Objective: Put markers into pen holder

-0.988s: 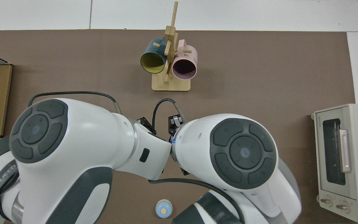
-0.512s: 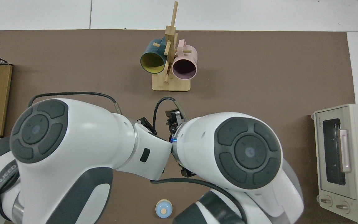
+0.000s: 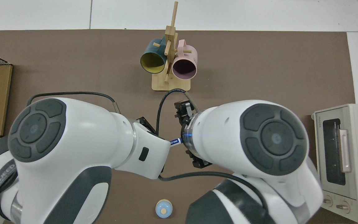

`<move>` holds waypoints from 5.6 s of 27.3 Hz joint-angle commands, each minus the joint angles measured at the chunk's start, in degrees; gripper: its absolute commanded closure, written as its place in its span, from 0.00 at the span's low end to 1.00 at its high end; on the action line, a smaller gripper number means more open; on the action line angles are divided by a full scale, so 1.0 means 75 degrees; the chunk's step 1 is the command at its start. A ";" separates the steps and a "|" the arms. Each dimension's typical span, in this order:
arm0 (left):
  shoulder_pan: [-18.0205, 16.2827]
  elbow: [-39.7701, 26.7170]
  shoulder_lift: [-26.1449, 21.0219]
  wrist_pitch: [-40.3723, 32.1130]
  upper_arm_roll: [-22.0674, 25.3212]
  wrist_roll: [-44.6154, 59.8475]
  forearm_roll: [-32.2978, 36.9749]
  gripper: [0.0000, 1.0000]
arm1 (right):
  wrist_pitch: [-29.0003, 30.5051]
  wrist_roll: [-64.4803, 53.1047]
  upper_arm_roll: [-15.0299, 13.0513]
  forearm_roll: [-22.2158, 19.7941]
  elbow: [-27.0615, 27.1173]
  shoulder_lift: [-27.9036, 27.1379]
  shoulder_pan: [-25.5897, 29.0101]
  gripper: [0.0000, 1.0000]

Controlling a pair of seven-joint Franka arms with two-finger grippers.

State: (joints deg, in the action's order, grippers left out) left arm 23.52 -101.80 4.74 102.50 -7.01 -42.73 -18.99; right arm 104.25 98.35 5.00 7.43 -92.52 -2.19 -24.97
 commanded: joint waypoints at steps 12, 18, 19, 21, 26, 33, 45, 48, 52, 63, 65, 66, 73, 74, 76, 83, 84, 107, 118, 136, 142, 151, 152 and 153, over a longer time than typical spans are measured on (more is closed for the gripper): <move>-0.0803 0.0050 0.0118 0.0032 0.0115 -0.0033 0.0984 1.00 | -0.0552 -0.5024 0.0060 -0.0158 -0.0227 0.0174 0.1853 0.01; -0.1576 0.0214 0.0036 -0.0026 0.0115 -0.0502 0.1604 1.00 | -0.0728 -0.7122 0.0060 -0.0580 -0.0227 0.0186 0.2053 0.01; -0.1670 0.0215 0.0036 -0.0026 0.0115 -0.0560 0.1768 1.00 | -0.0797 -0.7380 0.0060 -0.0627 -0.0215 0.0198 0.2053 0.01; -0.1869 0.0226 0.0024 -0.0026 0.0115 -0.0701 0.2026 1.00 | -0.0903 -0.7907 0.0060 -0.0732 -0.0203 0.0221 0.2041 0.01; -0.2455 0.0402 0.0001 -0.0085 0.0115 -0.1017 0.2799 1.00 | -0.1091 -0.9313 0.0060 -0.0768 -0.0227 0.0350 0.2041 0.01; -0.3147 0.0963 -0.0233 -0.0178 0.0126 -0.1543 0.3714 1.00 | -0.1220 -1.0850 0.0060 -0.1190 -0.0379 0.0491 0.2041 0.01; -0.3885 0.2252 -0.0948 -0.0132 0.0126 -0.3677 0.5343 1.00 | -0.1220 -1.1718 0.0060 -0.1494 -0.0906 0.0913 0.2322 0.01; -0.4003 0.2406 -0.1019 -0.0062 0.0126 -0.4145 0.5670 1.00 | -0.1243 -1.1870 0.0048 -0.1530 -0.0953 0.0994 0.2380 0.01; -0.4003 0.2406 -0.1007 0.0044 0.0126 -0.4334 0.6478 1.00 | -0.1255 -1.1999 0.0060 -0.1530 -0.1257 0.1228 0.2474 0.01; -0.4822 0.2394 -0.1066 0.1109 0.0126 -0.5856 0.7629 1.00 | -0.1361 -1.2047 0.0071 -0.1319 -0.1305 0.1253 0.2884 0.01; -0.5010 0.2394 -0.1089 0.1309 0.0126 -0.6079 0.7641 1.00 | -0.1361 -1.2047 0.0071 -0.1296 -0.1305 0.1241 0.2896 0.01; -0.5115 0.2394 -0.1089 0.1437 0.0126 -0.6220 0.7687 1.00 | -0.1361 -1.2047 0.0071 -0.1272 -0.1293 0.1229 0.2920 0.01; -0.5526 0.2394 -0.1252 0.2083 0.0115 -0.6993 0.8659 1.00 | -0.1337 -1.2058 0.0071 -0.1108 -0.1282 0.1206 0.3049 0.01; -0.5573 0.2406 -0.1288 0.2141 0.0115 -0.7157 0.8765 1.00 | -0.1337 -1.2058 0.0071 -0.1108 -0.1282 0.1206 0.3049 0.01; -0.5620 0.2429 -0.1393 0.2305 0.0126 -0.7462 0.8848 1.00 | -0.1325 -1.2058 0.0071 -0.1108 -0.1282 0.1194 0.3049 0.01; -0.6006 0.3225 -0.2306 0.2598 0.0126 -0.8400 0.8871 1.00 | -0.1255 -1.2047 0.0071 -0.1108 -0.1282 0.1194 0.3049 0.01; -0.6100 0.3342 -0.2470 0.2634 0.0115 -0.8517 0.8871 1.00 | -0.1255 -1.2047 0.0071 -0.1108 -0.1282 0.1194 0.3049 0.01; -0.6675 0.3238 -0.3421 0.3195 0.0115 -0.8800 0.9270 1.00 | -0.1232 -1.2047 0.0071 -0.1108 -0.1246 0.1171 0.3037 0.01; -0.6698 0.2337 -0.3152 0.3325 0.0115 -0.8073 0.9352 1.00 | -0.1208 -1.2058 0.0071 -0.1119 -0.1223 0.1159 0.2978 0.01; -0.6710 0.1750 -0.2776 0.3337 0.0115 -0.7756 0.9317 1.00 | -0.1173 -1.2023 0.0083 -0.1119 -0.1223 0.1159 0.2920 0.01; -0.6874 0.1399 -0.2601 0.3524 0.0103 -0.7733 0.9235 1.00 | -0.1173 -1.2012 0.0083 -0.1108 -0.1223 0.1159 0.2920 0.01; -0.6921 0.0836 -0.2320 0.3677 0.0103 -0.7499 0.9165 1.00 | -0.1173 -1.2011 0.0083 -0.1108 -0.1223 0.1159 0.2920 0.01; -0.6921 0.0813 -0.2308 0.3677 0.0103 -0.7475 0.9129 1.00 | -0.1173 -1.2011 0.0083 -0.1108 -0.1223 0.1159 0.2920 0.01; -0.6909 0.0789 -0.2285 0.3677 0.0103 -0.7463 0.9094 1.00 | -0.1173 -1.2011 0.0083 -0.1108 -0.1223 0.1159 0.2920 0.01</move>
State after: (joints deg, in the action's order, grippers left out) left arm -27.42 -91.45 -15.56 128.40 -5.64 -100.56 50.17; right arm 94.69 9.69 5.52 -2.33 -101.26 6.00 -3.53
